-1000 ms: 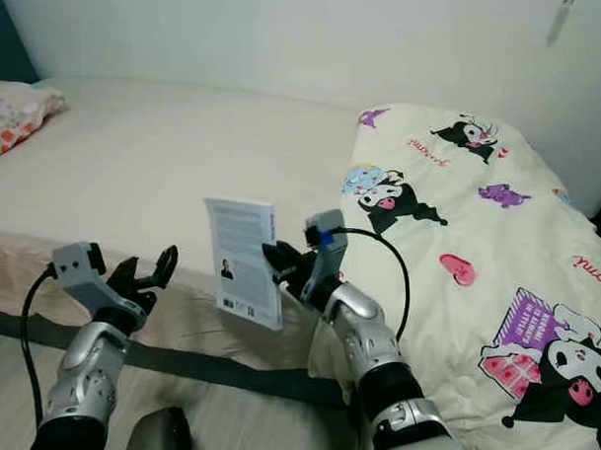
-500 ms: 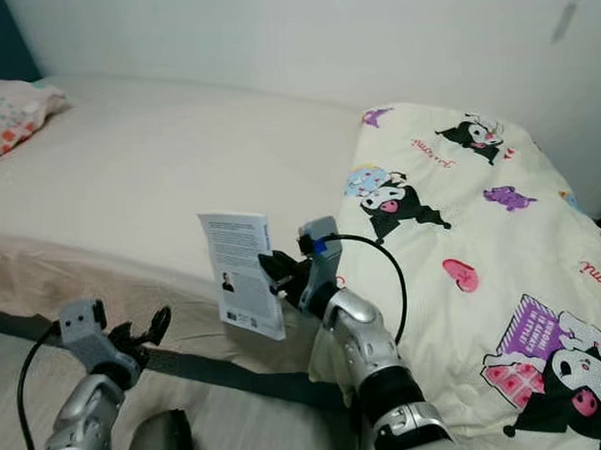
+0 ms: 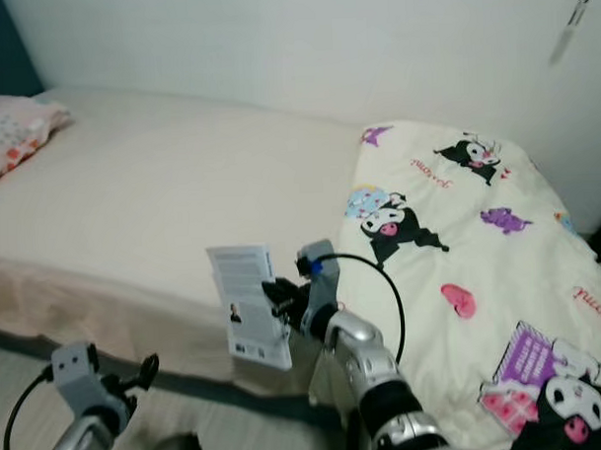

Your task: Clean up the room

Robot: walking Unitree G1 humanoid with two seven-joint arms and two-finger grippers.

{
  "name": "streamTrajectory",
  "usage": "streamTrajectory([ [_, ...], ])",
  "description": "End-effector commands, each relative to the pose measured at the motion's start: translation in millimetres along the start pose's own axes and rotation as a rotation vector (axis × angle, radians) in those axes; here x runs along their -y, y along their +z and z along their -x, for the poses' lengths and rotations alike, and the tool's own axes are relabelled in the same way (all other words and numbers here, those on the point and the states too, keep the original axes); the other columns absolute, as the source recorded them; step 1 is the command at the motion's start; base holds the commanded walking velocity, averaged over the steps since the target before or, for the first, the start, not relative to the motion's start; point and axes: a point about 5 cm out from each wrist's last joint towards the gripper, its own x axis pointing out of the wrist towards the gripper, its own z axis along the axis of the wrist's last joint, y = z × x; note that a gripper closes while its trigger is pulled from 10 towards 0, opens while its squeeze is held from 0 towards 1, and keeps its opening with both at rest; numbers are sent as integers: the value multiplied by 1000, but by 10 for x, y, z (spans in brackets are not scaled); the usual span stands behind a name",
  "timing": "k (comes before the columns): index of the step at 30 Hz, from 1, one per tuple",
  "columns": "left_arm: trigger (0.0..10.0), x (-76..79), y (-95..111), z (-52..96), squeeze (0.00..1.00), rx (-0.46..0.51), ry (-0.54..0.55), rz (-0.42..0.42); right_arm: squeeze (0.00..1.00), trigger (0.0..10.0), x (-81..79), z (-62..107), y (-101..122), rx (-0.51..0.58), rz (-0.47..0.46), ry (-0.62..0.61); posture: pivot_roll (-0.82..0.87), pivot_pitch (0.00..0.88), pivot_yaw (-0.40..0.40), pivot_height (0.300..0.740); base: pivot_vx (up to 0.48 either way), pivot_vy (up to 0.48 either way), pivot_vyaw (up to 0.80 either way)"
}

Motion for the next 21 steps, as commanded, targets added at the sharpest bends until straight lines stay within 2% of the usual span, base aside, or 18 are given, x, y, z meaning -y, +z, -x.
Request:
streamTrajectory([
  [1,10000,-40,15,0,0,-3,17,-15,0,10000,21,8,7,17,7,-8,106,0,-105,626,0,0,0],
  [11,10000,-34,14,-9,0,-2,21,-18,0,10000,24,5,4,15,9,-5,105,0,-106,666,0,0,0],
  [14,10000,-34,-5,-28,0,-37,61,-34,0,10000,14,0,5,16,15,7,103,0,-103,681,-131,0,0],
  [21,10000,-13,-34,-27,0,-49,51,-29,0,10000,9,-1,2,19,13,12,101,0,-100,706,0,0,0],
])
